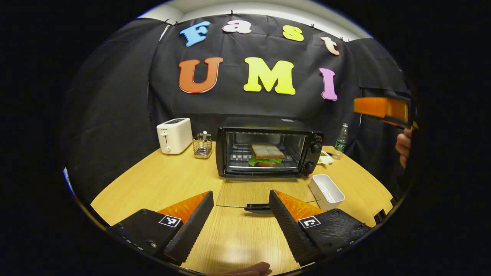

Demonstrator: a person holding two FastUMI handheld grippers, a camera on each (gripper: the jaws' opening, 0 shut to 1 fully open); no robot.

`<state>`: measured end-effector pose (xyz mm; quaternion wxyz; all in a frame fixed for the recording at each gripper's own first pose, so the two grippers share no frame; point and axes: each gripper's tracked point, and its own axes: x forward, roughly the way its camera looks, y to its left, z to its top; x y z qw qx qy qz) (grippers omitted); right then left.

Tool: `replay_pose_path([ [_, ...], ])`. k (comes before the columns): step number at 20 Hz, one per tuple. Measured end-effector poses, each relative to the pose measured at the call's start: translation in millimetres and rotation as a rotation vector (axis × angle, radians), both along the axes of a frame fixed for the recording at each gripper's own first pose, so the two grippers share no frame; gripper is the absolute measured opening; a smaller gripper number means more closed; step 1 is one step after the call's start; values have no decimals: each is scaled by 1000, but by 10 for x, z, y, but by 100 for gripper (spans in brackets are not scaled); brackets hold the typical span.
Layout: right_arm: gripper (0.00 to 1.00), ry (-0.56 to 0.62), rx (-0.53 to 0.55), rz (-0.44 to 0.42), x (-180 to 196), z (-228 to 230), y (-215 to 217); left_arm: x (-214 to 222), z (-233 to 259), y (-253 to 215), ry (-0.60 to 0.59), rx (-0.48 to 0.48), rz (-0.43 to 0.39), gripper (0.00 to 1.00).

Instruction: Open the electric oven with the left hand, put the food in, and close the electric oven.

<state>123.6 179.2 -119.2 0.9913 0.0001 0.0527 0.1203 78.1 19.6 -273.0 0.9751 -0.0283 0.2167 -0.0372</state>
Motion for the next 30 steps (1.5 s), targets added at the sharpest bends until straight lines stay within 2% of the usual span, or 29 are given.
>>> replay_pose_path([
  [3,84,-13,-26,-22,-199,155,-264,85,-302,-253,50,10,-31,95],
  [7,84,-56,-12,-53,-437,422,-620,123,-646,-575,124,-33,-72,96],
  [10,83,-75,-7,-28,-559,542,-735,143,-868,-686,169,-3,-87,96],
  [12,84,-86,-9,-41,-624,611,-875,150,-970,-762,195,11,-96,95],
  [15,84,-119,-17,-80,-689,689,-1111,194,-1033,-905,212,2,-110,96],
  [19,84,-123,-24,-130,-706,668,-1388,249,-1077,-897,236,38,-93,95],
  [25,84,-84,7,-146,-573,527,-1560,249,-1026,-880,243,16,-86,95],
  [28,84,-90,6,-162,-559,544,-1622,346,-879,-821,180,45,-77,95],
  [30,84,-102,-1,-169,-567,563,-1649,340,-861,-851,199,44,-71,94],
])
